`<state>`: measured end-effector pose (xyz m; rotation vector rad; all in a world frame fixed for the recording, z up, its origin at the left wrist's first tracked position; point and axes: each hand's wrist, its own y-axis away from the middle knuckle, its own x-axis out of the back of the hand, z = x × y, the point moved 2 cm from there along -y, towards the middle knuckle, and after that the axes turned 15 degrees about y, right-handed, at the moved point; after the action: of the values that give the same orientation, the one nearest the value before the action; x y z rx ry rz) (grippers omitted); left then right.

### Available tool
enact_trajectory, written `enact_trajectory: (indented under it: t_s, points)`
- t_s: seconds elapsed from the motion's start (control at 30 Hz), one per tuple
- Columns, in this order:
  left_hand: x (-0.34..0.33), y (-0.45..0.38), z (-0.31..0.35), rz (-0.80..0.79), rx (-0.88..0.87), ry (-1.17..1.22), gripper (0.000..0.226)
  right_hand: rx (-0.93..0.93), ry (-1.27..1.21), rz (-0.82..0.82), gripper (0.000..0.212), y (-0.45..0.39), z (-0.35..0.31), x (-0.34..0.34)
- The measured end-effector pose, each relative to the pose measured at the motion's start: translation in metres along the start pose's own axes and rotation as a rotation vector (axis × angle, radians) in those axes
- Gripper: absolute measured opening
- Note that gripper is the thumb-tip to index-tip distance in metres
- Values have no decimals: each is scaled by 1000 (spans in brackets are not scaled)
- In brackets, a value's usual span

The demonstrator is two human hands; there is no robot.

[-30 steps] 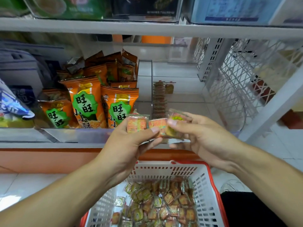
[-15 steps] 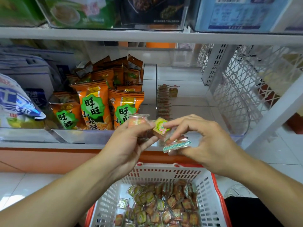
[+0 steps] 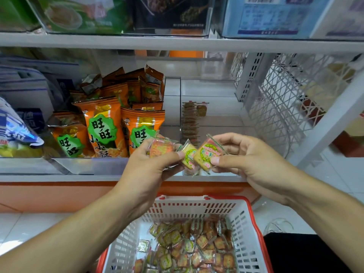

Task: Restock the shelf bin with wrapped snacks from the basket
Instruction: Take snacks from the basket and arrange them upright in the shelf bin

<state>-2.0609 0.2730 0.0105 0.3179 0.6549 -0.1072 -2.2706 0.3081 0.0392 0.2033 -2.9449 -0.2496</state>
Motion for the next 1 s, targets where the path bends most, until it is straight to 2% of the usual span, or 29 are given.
enact_trajectory:
  t_s: [0.17, 0.37, 0.53, 0.73, 0.9, 1.0]
  points:
    - [-1, 0, 0, -21, -10, -17, 42, -50, -24, -51, 44, 0, 2, 2]
    - [-4, 2, -1, -33, 18, -58, 47, -68, 2, -73, 38, 1, -2, 6]
    - [-9, 7, -6, -72, 43, -108, 60, -94, 85, -156, 52, 5, 3, -4]
    - [-14, 10, -10, -57, 30, -79, 44, -164, -39, -313, 46, 10, 0, -8]
    - [-11, 7, -7, -31, 40, 29, 50, -196, -267, -181, 33, 4, -3, -6]
    - [-13, 8, -8, -81, 41, 32, 55, -224, -224, -170, 43, 3, -1, -7]
